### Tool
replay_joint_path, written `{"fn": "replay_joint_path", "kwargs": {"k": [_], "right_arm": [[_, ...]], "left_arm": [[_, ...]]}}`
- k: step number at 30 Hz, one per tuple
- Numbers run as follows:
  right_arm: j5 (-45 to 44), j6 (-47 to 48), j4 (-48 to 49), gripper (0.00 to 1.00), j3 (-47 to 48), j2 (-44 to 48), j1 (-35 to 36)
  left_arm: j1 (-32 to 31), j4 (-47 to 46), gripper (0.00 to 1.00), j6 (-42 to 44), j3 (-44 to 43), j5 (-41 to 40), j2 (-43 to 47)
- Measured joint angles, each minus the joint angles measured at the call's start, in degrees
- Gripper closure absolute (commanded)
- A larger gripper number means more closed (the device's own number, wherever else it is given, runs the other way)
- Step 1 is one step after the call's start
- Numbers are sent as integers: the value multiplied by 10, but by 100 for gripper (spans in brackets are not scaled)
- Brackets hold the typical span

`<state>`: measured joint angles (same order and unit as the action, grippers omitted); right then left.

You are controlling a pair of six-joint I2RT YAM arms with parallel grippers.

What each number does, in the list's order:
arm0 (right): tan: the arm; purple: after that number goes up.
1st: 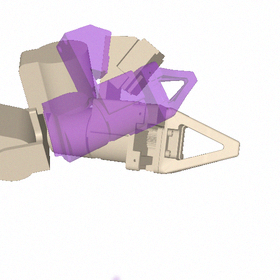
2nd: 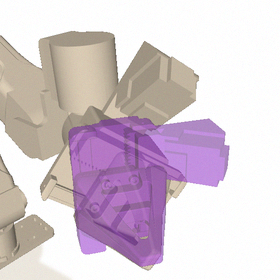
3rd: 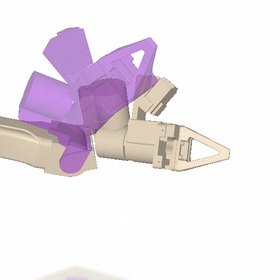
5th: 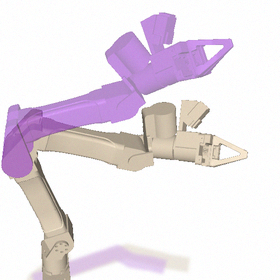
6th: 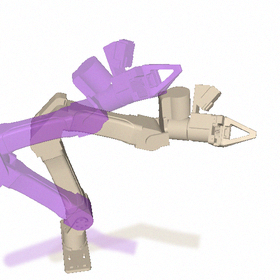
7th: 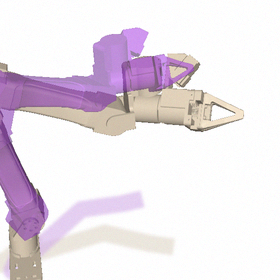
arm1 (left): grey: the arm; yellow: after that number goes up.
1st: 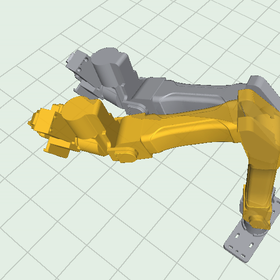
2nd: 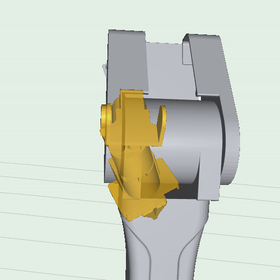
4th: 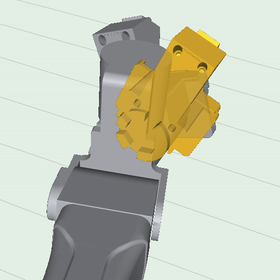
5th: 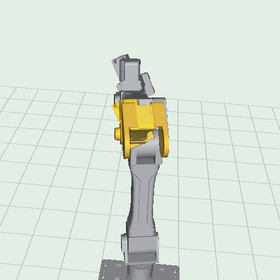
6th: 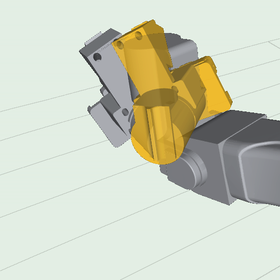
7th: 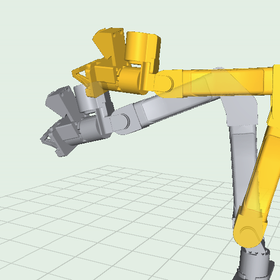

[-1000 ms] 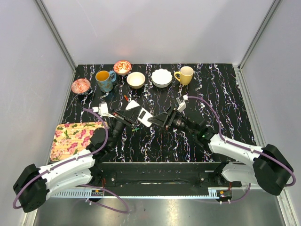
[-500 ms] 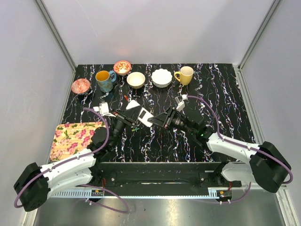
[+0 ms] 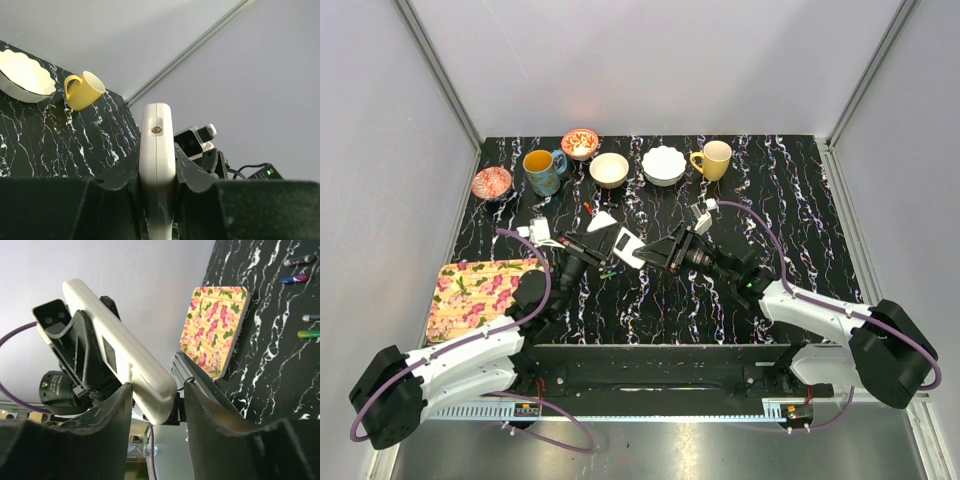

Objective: Load the batteries into the remote control

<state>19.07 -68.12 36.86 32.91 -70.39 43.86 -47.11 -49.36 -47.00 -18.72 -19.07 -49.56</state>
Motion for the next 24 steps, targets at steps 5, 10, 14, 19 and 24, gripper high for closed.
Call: {"fn": "replay_joint_path", "kwargs": {"k": [5, 10, 14, 19, 24], "right_arm": [[1, 8, -47, 38, 11, -3, 0], [-1, 20, -102, 31, 25, 0, -1], [-6, 54, -177, 29, 44, 18, -2], [-16, 104, -257, 30, 72, 58, -2], [-18, 142, -302, 28, 80, 71, -2]], "left_arm": [[-4, 13, 100, 5, 0, 9, -4], [-4, 21, 100, 0, 0, 8, -12], [-4, 35, 100, -9, 0, 10, -13], [-4, 47, 100, -15, 0, 15, -17], [-2, 57, 100, -25, -4, 25, -27]]}}
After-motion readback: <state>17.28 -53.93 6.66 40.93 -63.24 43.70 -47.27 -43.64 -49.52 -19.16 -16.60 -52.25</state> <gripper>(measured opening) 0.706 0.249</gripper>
